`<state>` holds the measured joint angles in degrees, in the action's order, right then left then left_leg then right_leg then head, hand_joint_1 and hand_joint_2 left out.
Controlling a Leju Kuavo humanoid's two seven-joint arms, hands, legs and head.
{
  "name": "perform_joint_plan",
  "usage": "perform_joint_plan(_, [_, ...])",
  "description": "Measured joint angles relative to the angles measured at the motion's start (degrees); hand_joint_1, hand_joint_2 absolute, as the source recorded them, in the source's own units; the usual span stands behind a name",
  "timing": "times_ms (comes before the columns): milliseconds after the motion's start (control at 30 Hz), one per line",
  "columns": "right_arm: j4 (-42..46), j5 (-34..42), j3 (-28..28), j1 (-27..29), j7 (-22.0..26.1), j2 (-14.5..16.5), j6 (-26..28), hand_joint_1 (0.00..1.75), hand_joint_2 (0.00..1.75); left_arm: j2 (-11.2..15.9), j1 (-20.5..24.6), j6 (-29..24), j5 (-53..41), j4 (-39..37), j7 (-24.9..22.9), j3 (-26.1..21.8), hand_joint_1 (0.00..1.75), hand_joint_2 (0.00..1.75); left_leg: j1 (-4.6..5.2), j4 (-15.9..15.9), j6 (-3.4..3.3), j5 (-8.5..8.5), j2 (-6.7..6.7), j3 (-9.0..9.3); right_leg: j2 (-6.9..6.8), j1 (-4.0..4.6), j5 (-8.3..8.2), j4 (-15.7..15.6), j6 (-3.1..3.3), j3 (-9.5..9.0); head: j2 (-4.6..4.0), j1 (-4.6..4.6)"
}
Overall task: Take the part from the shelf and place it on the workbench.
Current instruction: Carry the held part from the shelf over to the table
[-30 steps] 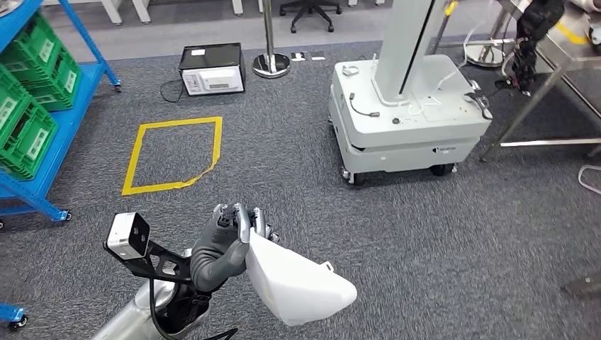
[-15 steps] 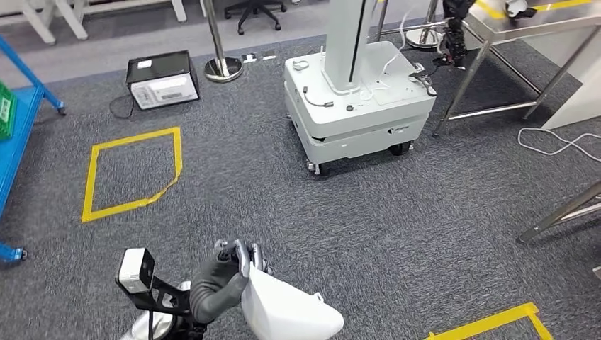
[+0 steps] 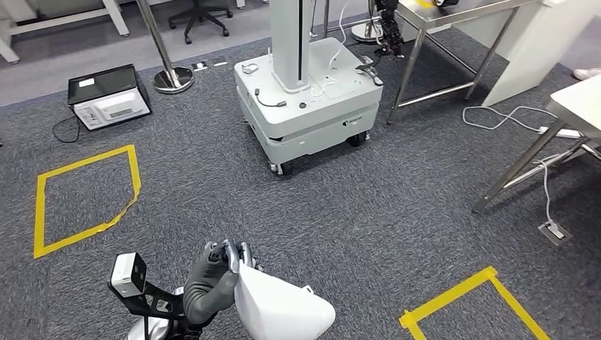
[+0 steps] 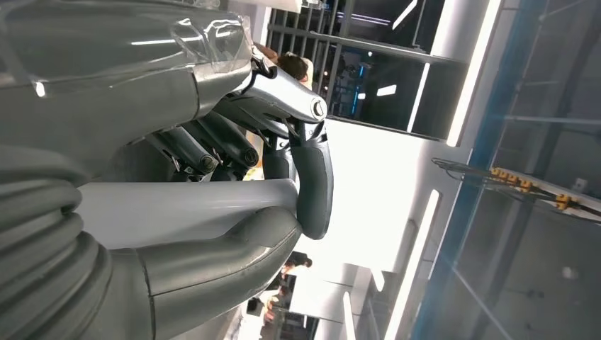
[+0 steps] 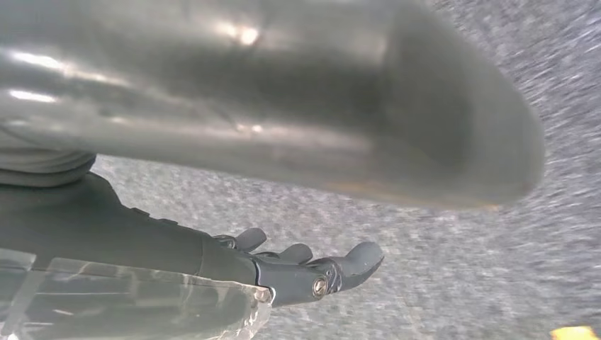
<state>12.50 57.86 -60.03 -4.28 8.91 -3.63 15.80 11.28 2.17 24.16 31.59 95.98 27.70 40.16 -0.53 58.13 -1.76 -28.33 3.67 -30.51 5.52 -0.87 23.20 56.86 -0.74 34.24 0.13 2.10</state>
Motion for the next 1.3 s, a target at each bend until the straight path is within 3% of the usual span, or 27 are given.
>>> perform_joint_plan(67, [0.2,-0.8,-0.5,-0.9,-0.5,-0.1,-0.2,0.0,0.0,0.0,-0.1,-0.1,0.8,0.0,-0.4,-0.3,1.75,1.75,0.34,-0.6,-0.29,0.25,-0.62,0.09,0.82,-0.2,-0.48,-0.2,-0.73,0.4,0.0,0.06])
perform_joint_plan(133, [0.4,-1.5,-1.0,-1.7,-0.9,-0.3,-0.6,0.0,0.0,-0.1,-0.2,-0.2,2.1,0.1,-1.2,-0.6,1.75,1.75,0.31,-1.6,-0.65,1.2,-1.65,0.41,-0.71,-0.29,-0.09,0.6,-1.03,1.27,0.0,-0.04])
perform_joint_plan(167, [0.5,-1.8,-1.2,-2.2,-1.0,-0.3,-0.7,0.0,0.0,-0.2,-0.3,-0.2,2.8,0.1,-1.6,-0.8,1.75,1.75,0.25,-2.1,-0.87,1.71,-2.32,0.48,-2.09,-0.25,0.97,2.4,-0.92,2.26,0.0,-0.1])
perform_joint_plan(233, [0.8,-2.1,-1.3,-3.4,-1.0,-0.5,-0.9,0.0,0.0,-0.2,-0.5,-0.2,4.3,0.1,-2.7,-1.0,1.75,1.75,0.34,-2.4,-1.13,2.18,-3.8,0.2,-4.42,-0.3,4.41,9.3,-0.55,5.35,0.0,-0.21])
perform_joint_plan(300, [0.9,-2.2,-1.3,-4.1,-0.8,-0.6,-1.0,0.0,0.0,-0.3,-0.5,0.0,5.6,0.0,-3.9,-1.1,1.75,1.75,0.4,-2.4,-1.19,2.35,-5.29,-0.25,-4.81,-0.48,6.71,15.5,-0.87,7.71,0.0,-0.21])
perform_joint_plan(333, [1.0,-2.2,-1.2,-4.1,-0.7,-0.6,-1.0,0.0,0.0,-0.4,-0.5,0.1,6.2,-0.1,-4.4,-1.0,1.75,1.75,0.39,-2.3,-1.15,2.4,-5.96,-0.41,-4.95,-0.6,6.69,15.8,-1.34,7.41,0.0,-0.21])
perform_joint_plan(400, [1.1,-2.0,-1.1,-4.2,-0.7,-0.8,-1.0,0.0,0.0,-0.8,-0.4,0.4,7.0,-0.4,-5.3,-1.0,1.75,1.75,0.35,-1.9,-0.89,2.32,-7.15,-0.64,-6.14,-0.89,4.59,9.5,-2.54,3.33,0.0,-0.22])
perform_joint_plan(433, [1.2,-1.9,-1.0,-4.3,-0.8,-0.8,-1.0,0.0,0.0,-1.0,-0.2,0.7,7.4,-0.5,-5.7,-1.0,1.75,1.75,0.47,-1.6,-0.64,2.17,-7.66,-0.8,-7.22,-0.89,3.66,5.6,-2.76,0.96,0.0,-0.22])
perform_joint_plan(500, [1.3,-1.5,-0.7,-4.5,-1.1,-0.9,-0.9,0.0,0.0,-1.6,0.3,1.2,8.4,-0.8,-6.8,-0.9,1.75,1.75,0.71,-0.8,-0.01,1.86,-8.56,-1.12,-8.37,-0.7,2.6,0.9,-2.25,-1.56,0.0,-0.14])
perform_joint_plan(567, [1.3,-1.1,-0.1,-4.4,-1.4,-0.9,-0.8,0.0,0.0,-2.3,1.1,1.6,9.7,-1.3,-8.0,-0.8,1.75,1.75,0.73,-0.6,0.54,1.86,-9.39,-1.29,-7.55,-0.42,2.36,0.5,-1.18,-1.32,0.0,-0.09])
perform_joint_plan(600, [1.3,-0.9,0.1,-4.3,-1.5,-0.9,-0.8,0.0,0.0,-2.7,1.6,1.7,10.3,-1.6,-8.6,-0.7,1.75,1.75,0.56,-0.5,0.87,1.78,-9.39,-1.4,-7.06,-0.47,2.21,0.5,-0.81,-1.22,0.0,-0.11])
perform_joint_plan(667, [1.3,-0.8,0.5,-4.1,-1.8,-0.9,-0.8,0.0,0.0,-3.3,2.6,1.6,11.3,-2.2,-9.3,-0.6,1.75,1.75,0.15,1.7,1.5,0.01,-7.44,-2.4,-6.08,-0.69,1.84,0.4,-0.09,-1.09,0.0,-0.09])
perform_joint_plan(733, [1.3,-0.8,0.8,-4.1,-2.3,-1.0,-0.8,0.0,0.0,-3.6,3.3,1.1,12.0,-2.6,-9.7,-0.4,1.75,1.75,-0.09,8.6,1.9,-3.84,-4.77,-5.35,-4.99,-0.67,1.56,0.4,0.4,-0.87,0.0,-0.07])
perform_joint_plan(767, [1.3,-0.9,0.9,-4.1,-2.6,-1.0,-0.8,0.0,0.0,-3.7,3.5,0.7,12.3,-2.8,-9.8,-0.3,1.75,1.75,-0.11,12.8,1.94,-5.61,-4.19,-7.18,-4.38,-0.54,1.44,0.4,0.58,-0.72,0.0,-0.08])
perform_joint_plan(800, [1.3,-1.0,1.0,-4.1,-3.1,-1.0,-0.8,0.0,0.0,-3.7,3.6,0.3,12.5,-3.1,-9.9,-0.2,1.75,1.75,-0.1,15.8,1.88,-6.53,-3.98,-8.56,-3.73,-0.37,1.33,0.4,0.72,-0.59,0.0,-0.08])
perform_joint_plan(833, [1.3,-1.1,1.1,-3.9,-3.5,-0.9,-0.8,0.0,0.0,-3.7,3.7,0.0,12.7,-3.3,-10.0,-0.1,1.75,1.75,-0.09,16.7,1.68,-6.3,-3.84,-8.96,-3.04,-0.2,1.21,0.4,0.82,-0.51,0.0,-0.09])
perform_joint_plan(867, [1.3,-1.2,1.1,-3.8,-3.9,-0.9,-0.7,0.0,0.0,-3.7,3.8,-0.4,12.9,-3.4,-10.0,-0.1,1.75,1.75,-0.05,15.1,1.35,-4.97,-3.64,-8.18,-2.33,-0.05,1.09,0.4,0.9,-0.48,0.0,-0.09])
perform_joint_plan(967, [1.4,-1.4,1.4,-3.8,-4.4,-0.5,-0.1,0.0,0.0,-3.7,4.3,-0.8,13.2,-3.6,-10.0,0.0,1.75,1.75,0.18,3.5,-0.22,0.2,-0.96,-2.44,-0.27,0.12,0.66,0.4,0.65,-0.36,0.0,-0.16])
perform_joint_plan(1033, [1.5,-1.4,1.5,-3.7,-4.5,-0.3,0.4,0.0,0.0,-3.7,4.7,-0.8,13.4,-3.7,-10.0,0.0,1.75,1.75,0.45,0.2,-0.82,0.72,0.2,-0.92,0.76,-0.15,0.26,0.4,0.05,0.07,0.0,-0.12])
perform_joint_plan(1100, [1.5,-1.4,1.6,-3.5,-4.6,-0.1,0.8,0.0,0.0,-3.7,5.1,-0.8,13.7,-3.9,-10.0,0.1,1.75,1.75,0.56,-0.7,-1.05,1.15,-0.74,-0.67,1.48,-0.26,-0.16,0.2,-0.59,0.48,0.0,-0.03])
perform_joint_plan(1133, [1.6,-1.4,1.7,-3.3,-4.5,0.0,1.0,0.0,0.0,-3.8,5.3,-0.8,13.8,-4.0,-10.0,0.2,1.75,1.75,0.5,-1.4,-1.12,1.63,-1.35,-0.34,0.78,-0.13,-0.07,0.5,-0.76,0.81,0.0,-0.08])
perform_joint_plan(1200, [1.7,-1.4,1.9,-3.2,-4.5,0.0,0.9,0.0,0.0,-4.0,5.9,-0.7,14.1,-4.2,-9.9,0.5,1.75,1.75,0.3,-2.8,-1.34,2.65,-2.72,0.19,-2.12,0.18,1.76,3.8,-0.67,2.66,0.0,-0.32])
perform_joint_plan(1233, [1.7,-1.4,1.9,-3.3,-4.5,-0.1,0.7,0.0,0.0,-4.0,6.1,-0.6,14.3,-4.3,-9.9,0.6,1.75,1.75,0.4,-3.0,-1.41,2.84,-3.42,0.14,-3.61,0.12,3.43,7.2,-0.6,4.32,0.0,-0.43])
perform_joint_plan(1300, [1.7,-1.4,2.0,-3.2,-4.6,-0.3,0.1,0.0,0.0,-4.0,6.3,-0.6,14.4,-4.8,-9.9,1.0,1.75,1.75,0.5,-3.0,-1.44,2.96,-4.98,-0.19,-4.6,-0.21,6.31,14.5,-0.94,7.58,0.0,-0.51])
